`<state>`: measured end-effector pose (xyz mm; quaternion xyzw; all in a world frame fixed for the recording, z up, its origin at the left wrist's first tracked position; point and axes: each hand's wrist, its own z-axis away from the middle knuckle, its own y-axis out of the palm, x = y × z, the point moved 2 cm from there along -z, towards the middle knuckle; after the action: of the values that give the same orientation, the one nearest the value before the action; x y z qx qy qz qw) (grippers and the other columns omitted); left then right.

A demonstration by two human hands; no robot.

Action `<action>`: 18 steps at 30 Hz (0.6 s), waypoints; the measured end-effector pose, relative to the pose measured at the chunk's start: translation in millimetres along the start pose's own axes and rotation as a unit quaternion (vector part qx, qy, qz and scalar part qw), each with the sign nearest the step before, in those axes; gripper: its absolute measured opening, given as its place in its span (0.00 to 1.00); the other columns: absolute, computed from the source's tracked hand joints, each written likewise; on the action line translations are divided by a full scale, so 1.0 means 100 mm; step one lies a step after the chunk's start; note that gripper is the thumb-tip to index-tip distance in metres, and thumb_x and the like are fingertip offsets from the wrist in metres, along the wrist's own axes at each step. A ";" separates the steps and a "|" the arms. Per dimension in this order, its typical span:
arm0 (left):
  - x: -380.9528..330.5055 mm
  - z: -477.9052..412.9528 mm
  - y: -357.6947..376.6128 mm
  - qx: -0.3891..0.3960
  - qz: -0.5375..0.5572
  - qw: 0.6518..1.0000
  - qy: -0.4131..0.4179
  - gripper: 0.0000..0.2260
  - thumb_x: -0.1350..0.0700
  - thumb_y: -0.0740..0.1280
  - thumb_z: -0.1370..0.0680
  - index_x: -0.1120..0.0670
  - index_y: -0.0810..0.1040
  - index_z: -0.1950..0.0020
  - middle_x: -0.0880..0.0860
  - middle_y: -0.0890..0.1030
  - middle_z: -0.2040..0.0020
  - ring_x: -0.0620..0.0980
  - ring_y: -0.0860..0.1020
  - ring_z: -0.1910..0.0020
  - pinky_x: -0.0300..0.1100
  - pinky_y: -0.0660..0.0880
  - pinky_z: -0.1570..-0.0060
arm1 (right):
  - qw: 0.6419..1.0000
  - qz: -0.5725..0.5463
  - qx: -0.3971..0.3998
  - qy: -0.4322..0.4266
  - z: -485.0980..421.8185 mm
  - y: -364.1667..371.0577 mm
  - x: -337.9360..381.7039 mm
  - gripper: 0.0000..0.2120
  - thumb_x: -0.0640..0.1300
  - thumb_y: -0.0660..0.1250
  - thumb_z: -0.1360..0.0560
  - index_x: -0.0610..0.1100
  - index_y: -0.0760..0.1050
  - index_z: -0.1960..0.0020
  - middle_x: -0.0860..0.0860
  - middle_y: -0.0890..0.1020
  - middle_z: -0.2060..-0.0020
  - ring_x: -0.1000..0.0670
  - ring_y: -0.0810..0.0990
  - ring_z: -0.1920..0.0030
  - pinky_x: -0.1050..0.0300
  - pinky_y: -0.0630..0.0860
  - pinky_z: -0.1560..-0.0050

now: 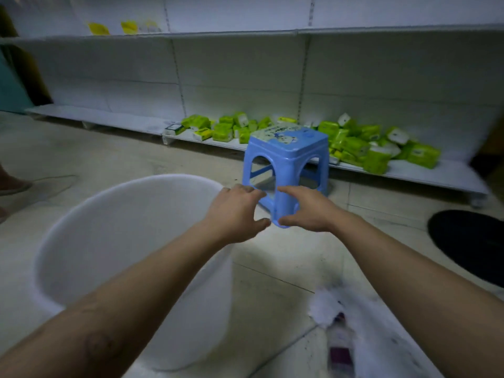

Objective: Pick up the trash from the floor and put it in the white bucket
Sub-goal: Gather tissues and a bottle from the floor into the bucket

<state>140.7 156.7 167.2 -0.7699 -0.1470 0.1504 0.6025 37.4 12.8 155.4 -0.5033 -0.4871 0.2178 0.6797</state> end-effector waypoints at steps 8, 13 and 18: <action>-1.03 -0.04 1.17 0.119 0.039 0.988 0.086 0.29 0.39 0.64 0.27 0.49 0.68 0.29 0.52 0.74 0.32 0.54 0.70 0.33 0.50 0.65 0.36 | 0.971 -0.012 0.086 0.224 0.67 0.19 -1.56 0.41 0.54 0.76 0.33 0.51 0.61 0.25 0.46 0.66 0.26 0.45 0.67 0.28 0.52 0.67 0.31; -1.18 0.13 2.01 0.262 0.069 0.961 0.055 0.29 0.41 0.65 0.26 0.50 0.66 0.28 0.55 0.71 0.31 0.57 0.68 0.32 0.54 0.68 0.35 | 0.942 -0.007 0.162 0.296 1.01 0.55 -2.25 0.40 0.53 0.75 0.32 0.46 0.61 0.25 0.46 0.64 0.25 0.45 0.65 0.27 0.52 0.65 0.29; -1.22 0.22 2.66 0.313 0.139 0.939 0.037 0.24 0.43 0.66 0.26 0.49 0.72 0.31 0.55 0.71 0.30 0.55 0.68 0.31 0.52 0.70 0.35 | 0.934 -0.009 0.205 0.291 1.07 0.89 -2.59 0.29 0.51 0.72 0.28 0.48 0.69 0.29 0.47 0.69 0.28 0.46 0.69 0.29 0.55 0.67 0.34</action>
<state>32.2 64.8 -89.9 -0.5601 0.0382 0.2428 0.7911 -150.5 -104.7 -37.3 -0.3902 -0.2170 0.1507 0.8820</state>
